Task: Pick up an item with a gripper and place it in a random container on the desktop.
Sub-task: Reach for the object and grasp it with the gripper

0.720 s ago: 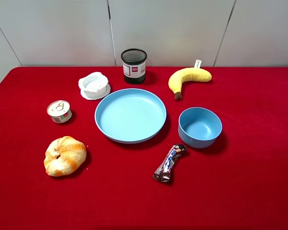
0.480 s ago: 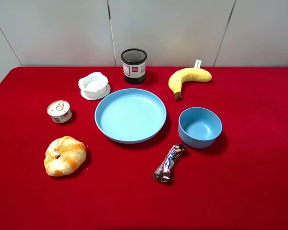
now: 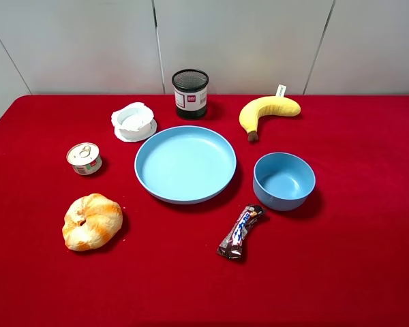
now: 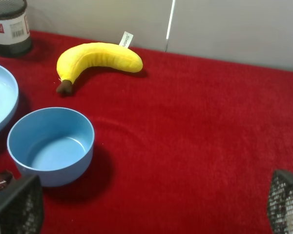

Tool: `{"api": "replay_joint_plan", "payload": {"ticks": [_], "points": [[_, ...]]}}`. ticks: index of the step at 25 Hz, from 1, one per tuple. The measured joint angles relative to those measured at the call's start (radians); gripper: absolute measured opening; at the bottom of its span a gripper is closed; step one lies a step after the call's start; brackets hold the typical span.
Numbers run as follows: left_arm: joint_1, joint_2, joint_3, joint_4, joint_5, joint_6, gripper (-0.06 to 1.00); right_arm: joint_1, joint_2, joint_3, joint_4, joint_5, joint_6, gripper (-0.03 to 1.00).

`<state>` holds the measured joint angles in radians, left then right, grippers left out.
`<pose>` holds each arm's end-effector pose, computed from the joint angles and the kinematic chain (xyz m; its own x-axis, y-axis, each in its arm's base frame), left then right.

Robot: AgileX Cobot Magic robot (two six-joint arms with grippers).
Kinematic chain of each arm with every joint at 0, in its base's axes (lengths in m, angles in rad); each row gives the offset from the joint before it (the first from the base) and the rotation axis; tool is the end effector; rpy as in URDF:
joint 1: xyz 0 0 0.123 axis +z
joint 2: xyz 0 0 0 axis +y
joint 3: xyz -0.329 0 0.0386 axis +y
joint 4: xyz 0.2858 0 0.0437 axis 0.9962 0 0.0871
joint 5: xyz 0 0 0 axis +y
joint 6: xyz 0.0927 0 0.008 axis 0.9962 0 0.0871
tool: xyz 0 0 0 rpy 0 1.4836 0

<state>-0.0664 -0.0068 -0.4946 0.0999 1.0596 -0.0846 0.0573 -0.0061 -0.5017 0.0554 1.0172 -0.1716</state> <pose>-0.0164 0.0092 0.2931 -0.4502 -0.0056 -0.8929 -0.0274 0.9996 0.0075 -0.0162 0.0035 0.2986 -0.3901 -0.1644 -0.9060 -0.1571 0.9814 -0.1105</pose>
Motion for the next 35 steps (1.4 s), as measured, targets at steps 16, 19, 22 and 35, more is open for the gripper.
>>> {"api": "replay_joint_plan", "payload": {"ticks": [16, 19, 22, 35], "points": [[0.0, 0.0, 0.0, 0.0, 0.0, 0.0, 0.98, 0.0, 0.0, 0.0, 0.0, 0.0, 0.0, 0.69], [0.0, 0.0, 0.0, 0.0, 0.0, 0.0, 0.98, 0.0, 0.0, 0.0, 0.0, 0.0, 0.0, 0.69], [0.0, 0.0, 0.0, 0.0, 0.0, 0.0, 0.98, 0.0, 0.0, 0.0, 0.0, 0.0, 0.0, 0.69], [0.0, 0.0, 0.0, 0.0, 0.0, 0.0, 0.98, 0.0, 0.0, 0.0, 0.0, 0.0, 0.0, 0.69]]}}
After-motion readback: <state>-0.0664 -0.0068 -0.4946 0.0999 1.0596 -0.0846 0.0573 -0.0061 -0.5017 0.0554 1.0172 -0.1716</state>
